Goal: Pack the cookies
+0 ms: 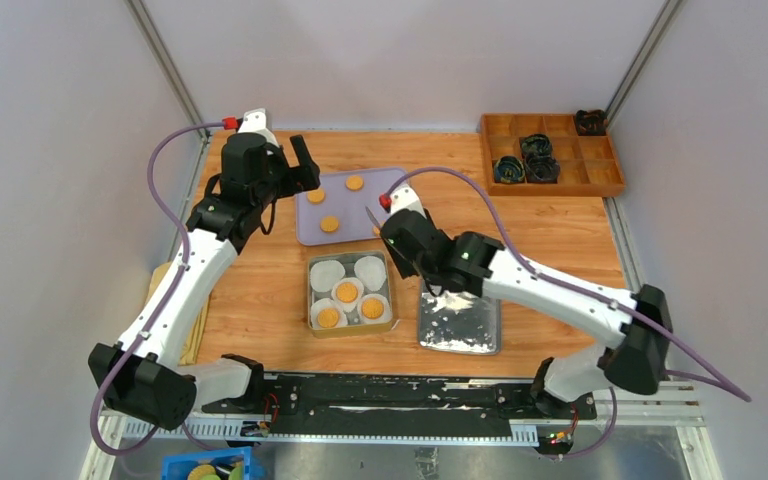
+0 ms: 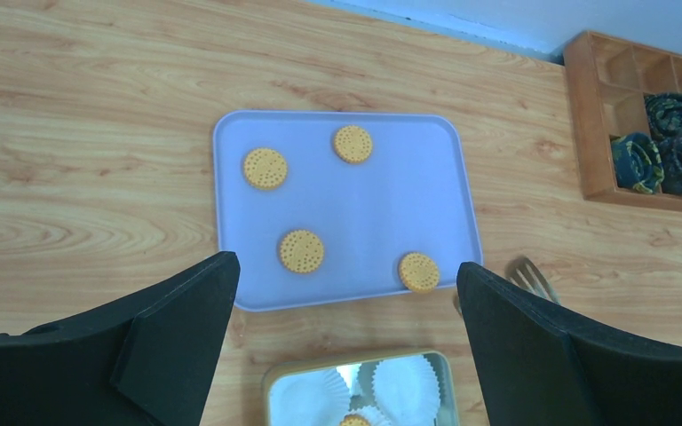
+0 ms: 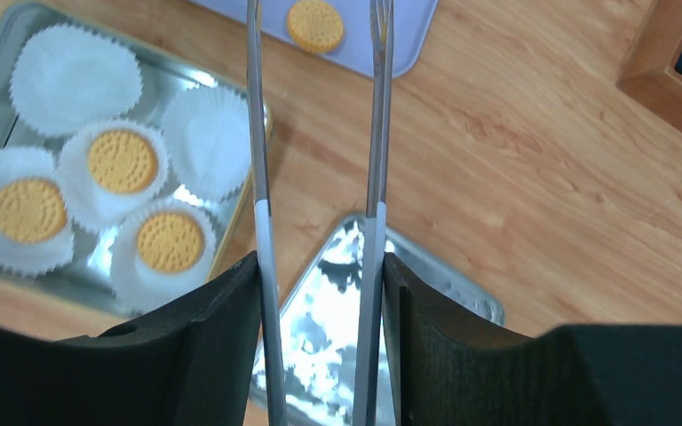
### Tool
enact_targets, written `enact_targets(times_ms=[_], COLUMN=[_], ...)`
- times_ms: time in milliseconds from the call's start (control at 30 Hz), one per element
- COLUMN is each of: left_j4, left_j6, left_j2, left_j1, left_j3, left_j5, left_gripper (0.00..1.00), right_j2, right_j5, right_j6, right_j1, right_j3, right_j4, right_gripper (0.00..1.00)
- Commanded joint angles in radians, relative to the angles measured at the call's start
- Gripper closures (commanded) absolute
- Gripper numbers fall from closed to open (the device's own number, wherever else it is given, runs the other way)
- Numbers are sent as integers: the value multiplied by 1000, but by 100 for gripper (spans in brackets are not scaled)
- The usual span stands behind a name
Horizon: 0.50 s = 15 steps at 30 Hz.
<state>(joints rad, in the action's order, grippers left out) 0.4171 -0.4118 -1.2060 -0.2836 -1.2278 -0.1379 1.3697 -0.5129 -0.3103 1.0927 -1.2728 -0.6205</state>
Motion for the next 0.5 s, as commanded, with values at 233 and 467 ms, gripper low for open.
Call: enact_targets(times_ms=[233, 467], left_j4=[5, 9], left_j6=[37, 52], left_j2=[-14, -19], left_j1=[4, 4], left_j3=[-44, -40], left_j5=[-33, -57], left_gripper=[0, 0], right_j2=[391, 563], right_j5=[190, 268], right_j6=[146, 161], right_j1=[-197, -265], right_j3=[-230, -357], right_j4=[213, 225], right_gripper=[48, 47])
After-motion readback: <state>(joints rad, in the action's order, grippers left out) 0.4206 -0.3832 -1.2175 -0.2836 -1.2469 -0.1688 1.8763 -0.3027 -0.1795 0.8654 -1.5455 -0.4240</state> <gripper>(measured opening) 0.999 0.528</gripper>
